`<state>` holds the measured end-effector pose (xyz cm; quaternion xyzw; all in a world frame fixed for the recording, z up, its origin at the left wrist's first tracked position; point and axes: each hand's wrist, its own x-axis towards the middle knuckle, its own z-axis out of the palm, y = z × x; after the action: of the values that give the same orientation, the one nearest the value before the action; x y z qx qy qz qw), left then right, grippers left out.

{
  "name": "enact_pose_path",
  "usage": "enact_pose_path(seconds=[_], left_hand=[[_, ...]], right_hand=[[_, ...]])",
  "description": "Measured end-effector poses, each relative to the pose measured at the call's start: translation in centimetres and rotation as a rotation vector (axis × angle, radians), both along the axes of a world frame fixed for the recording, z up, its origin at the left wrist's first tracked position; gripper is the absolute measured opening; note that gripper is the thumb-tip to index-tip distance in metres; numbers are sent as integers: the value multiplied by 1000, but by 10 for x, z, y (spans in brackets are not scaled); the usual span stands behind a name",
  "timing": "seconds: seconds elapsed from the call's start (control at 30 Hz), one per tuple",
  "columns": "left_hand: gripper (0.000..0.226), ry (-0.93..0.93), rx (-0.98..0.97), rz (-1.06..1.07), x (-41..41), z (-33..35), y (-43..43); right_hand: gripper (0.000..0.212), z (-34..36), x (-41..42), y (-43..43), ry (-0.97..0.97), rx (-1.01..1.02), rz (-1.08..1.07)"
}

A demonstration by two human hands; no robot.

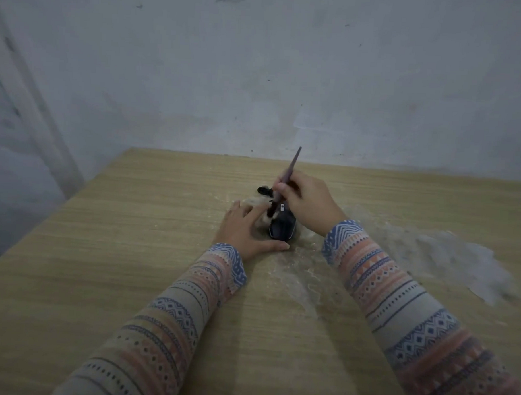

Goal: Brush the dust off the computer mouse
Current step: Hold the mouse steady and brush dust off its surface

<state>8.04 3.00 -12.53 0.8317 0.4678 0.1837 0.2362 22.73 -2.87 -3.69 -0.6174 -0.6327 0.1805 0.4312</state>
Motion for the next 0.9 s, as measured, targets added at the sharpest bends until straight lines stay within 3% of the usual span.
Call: enact_pose_path(seconds=[0.13,0.27,0.47,0.63,0.8,0.9], left_hand=[[117,30,30,-19,1,1,2],[119,36,50,-37,0,0,1],[116,65,38,-27,2,4,-3],[116,80,23,-36,1,6,-5],[114,76,21,-31,1,6,-5],[114,66,21,-27,2,7,-5]], right_hand=[[8,-5,2,-8,44,-3,12],[10,-9,6,-17,-44,-71,79],[17,-9,13,-23,-194,2,-74],[8,-11,9,-26,-27,-100,7],[15,-13,18,-28,-142,-21,-133],[10,-15,15,-29,60,-70,-75]])
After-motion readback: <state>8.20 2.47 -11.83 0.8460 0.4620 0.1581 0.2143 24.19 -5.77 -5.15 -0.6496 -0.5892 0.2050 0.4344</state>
